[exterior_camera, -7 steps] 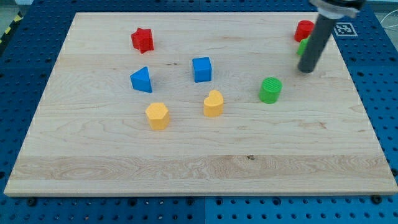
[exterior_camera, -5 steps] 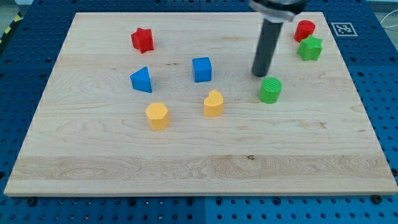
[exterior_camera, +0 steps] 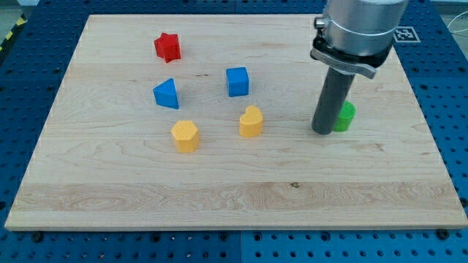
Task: Slide the green circle towards center right
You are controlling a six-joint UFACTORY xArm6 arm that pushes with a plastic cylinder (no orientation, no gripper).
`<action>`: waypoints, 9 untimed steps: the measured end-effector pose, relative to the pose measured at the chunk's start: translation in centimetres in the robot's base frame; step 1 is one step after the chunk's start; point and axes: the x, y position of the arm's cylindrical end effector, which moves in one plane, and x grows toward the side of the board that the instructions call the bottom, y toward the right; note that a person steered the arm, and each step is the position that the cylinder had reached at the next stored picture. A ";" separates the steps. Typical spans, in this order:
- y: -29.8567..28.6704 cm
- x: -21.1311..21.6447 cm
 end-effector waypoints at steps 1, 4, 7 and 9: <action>2.4 0.0; 5.9 -0.8; 5.7 -3.0; 4.5 -4.4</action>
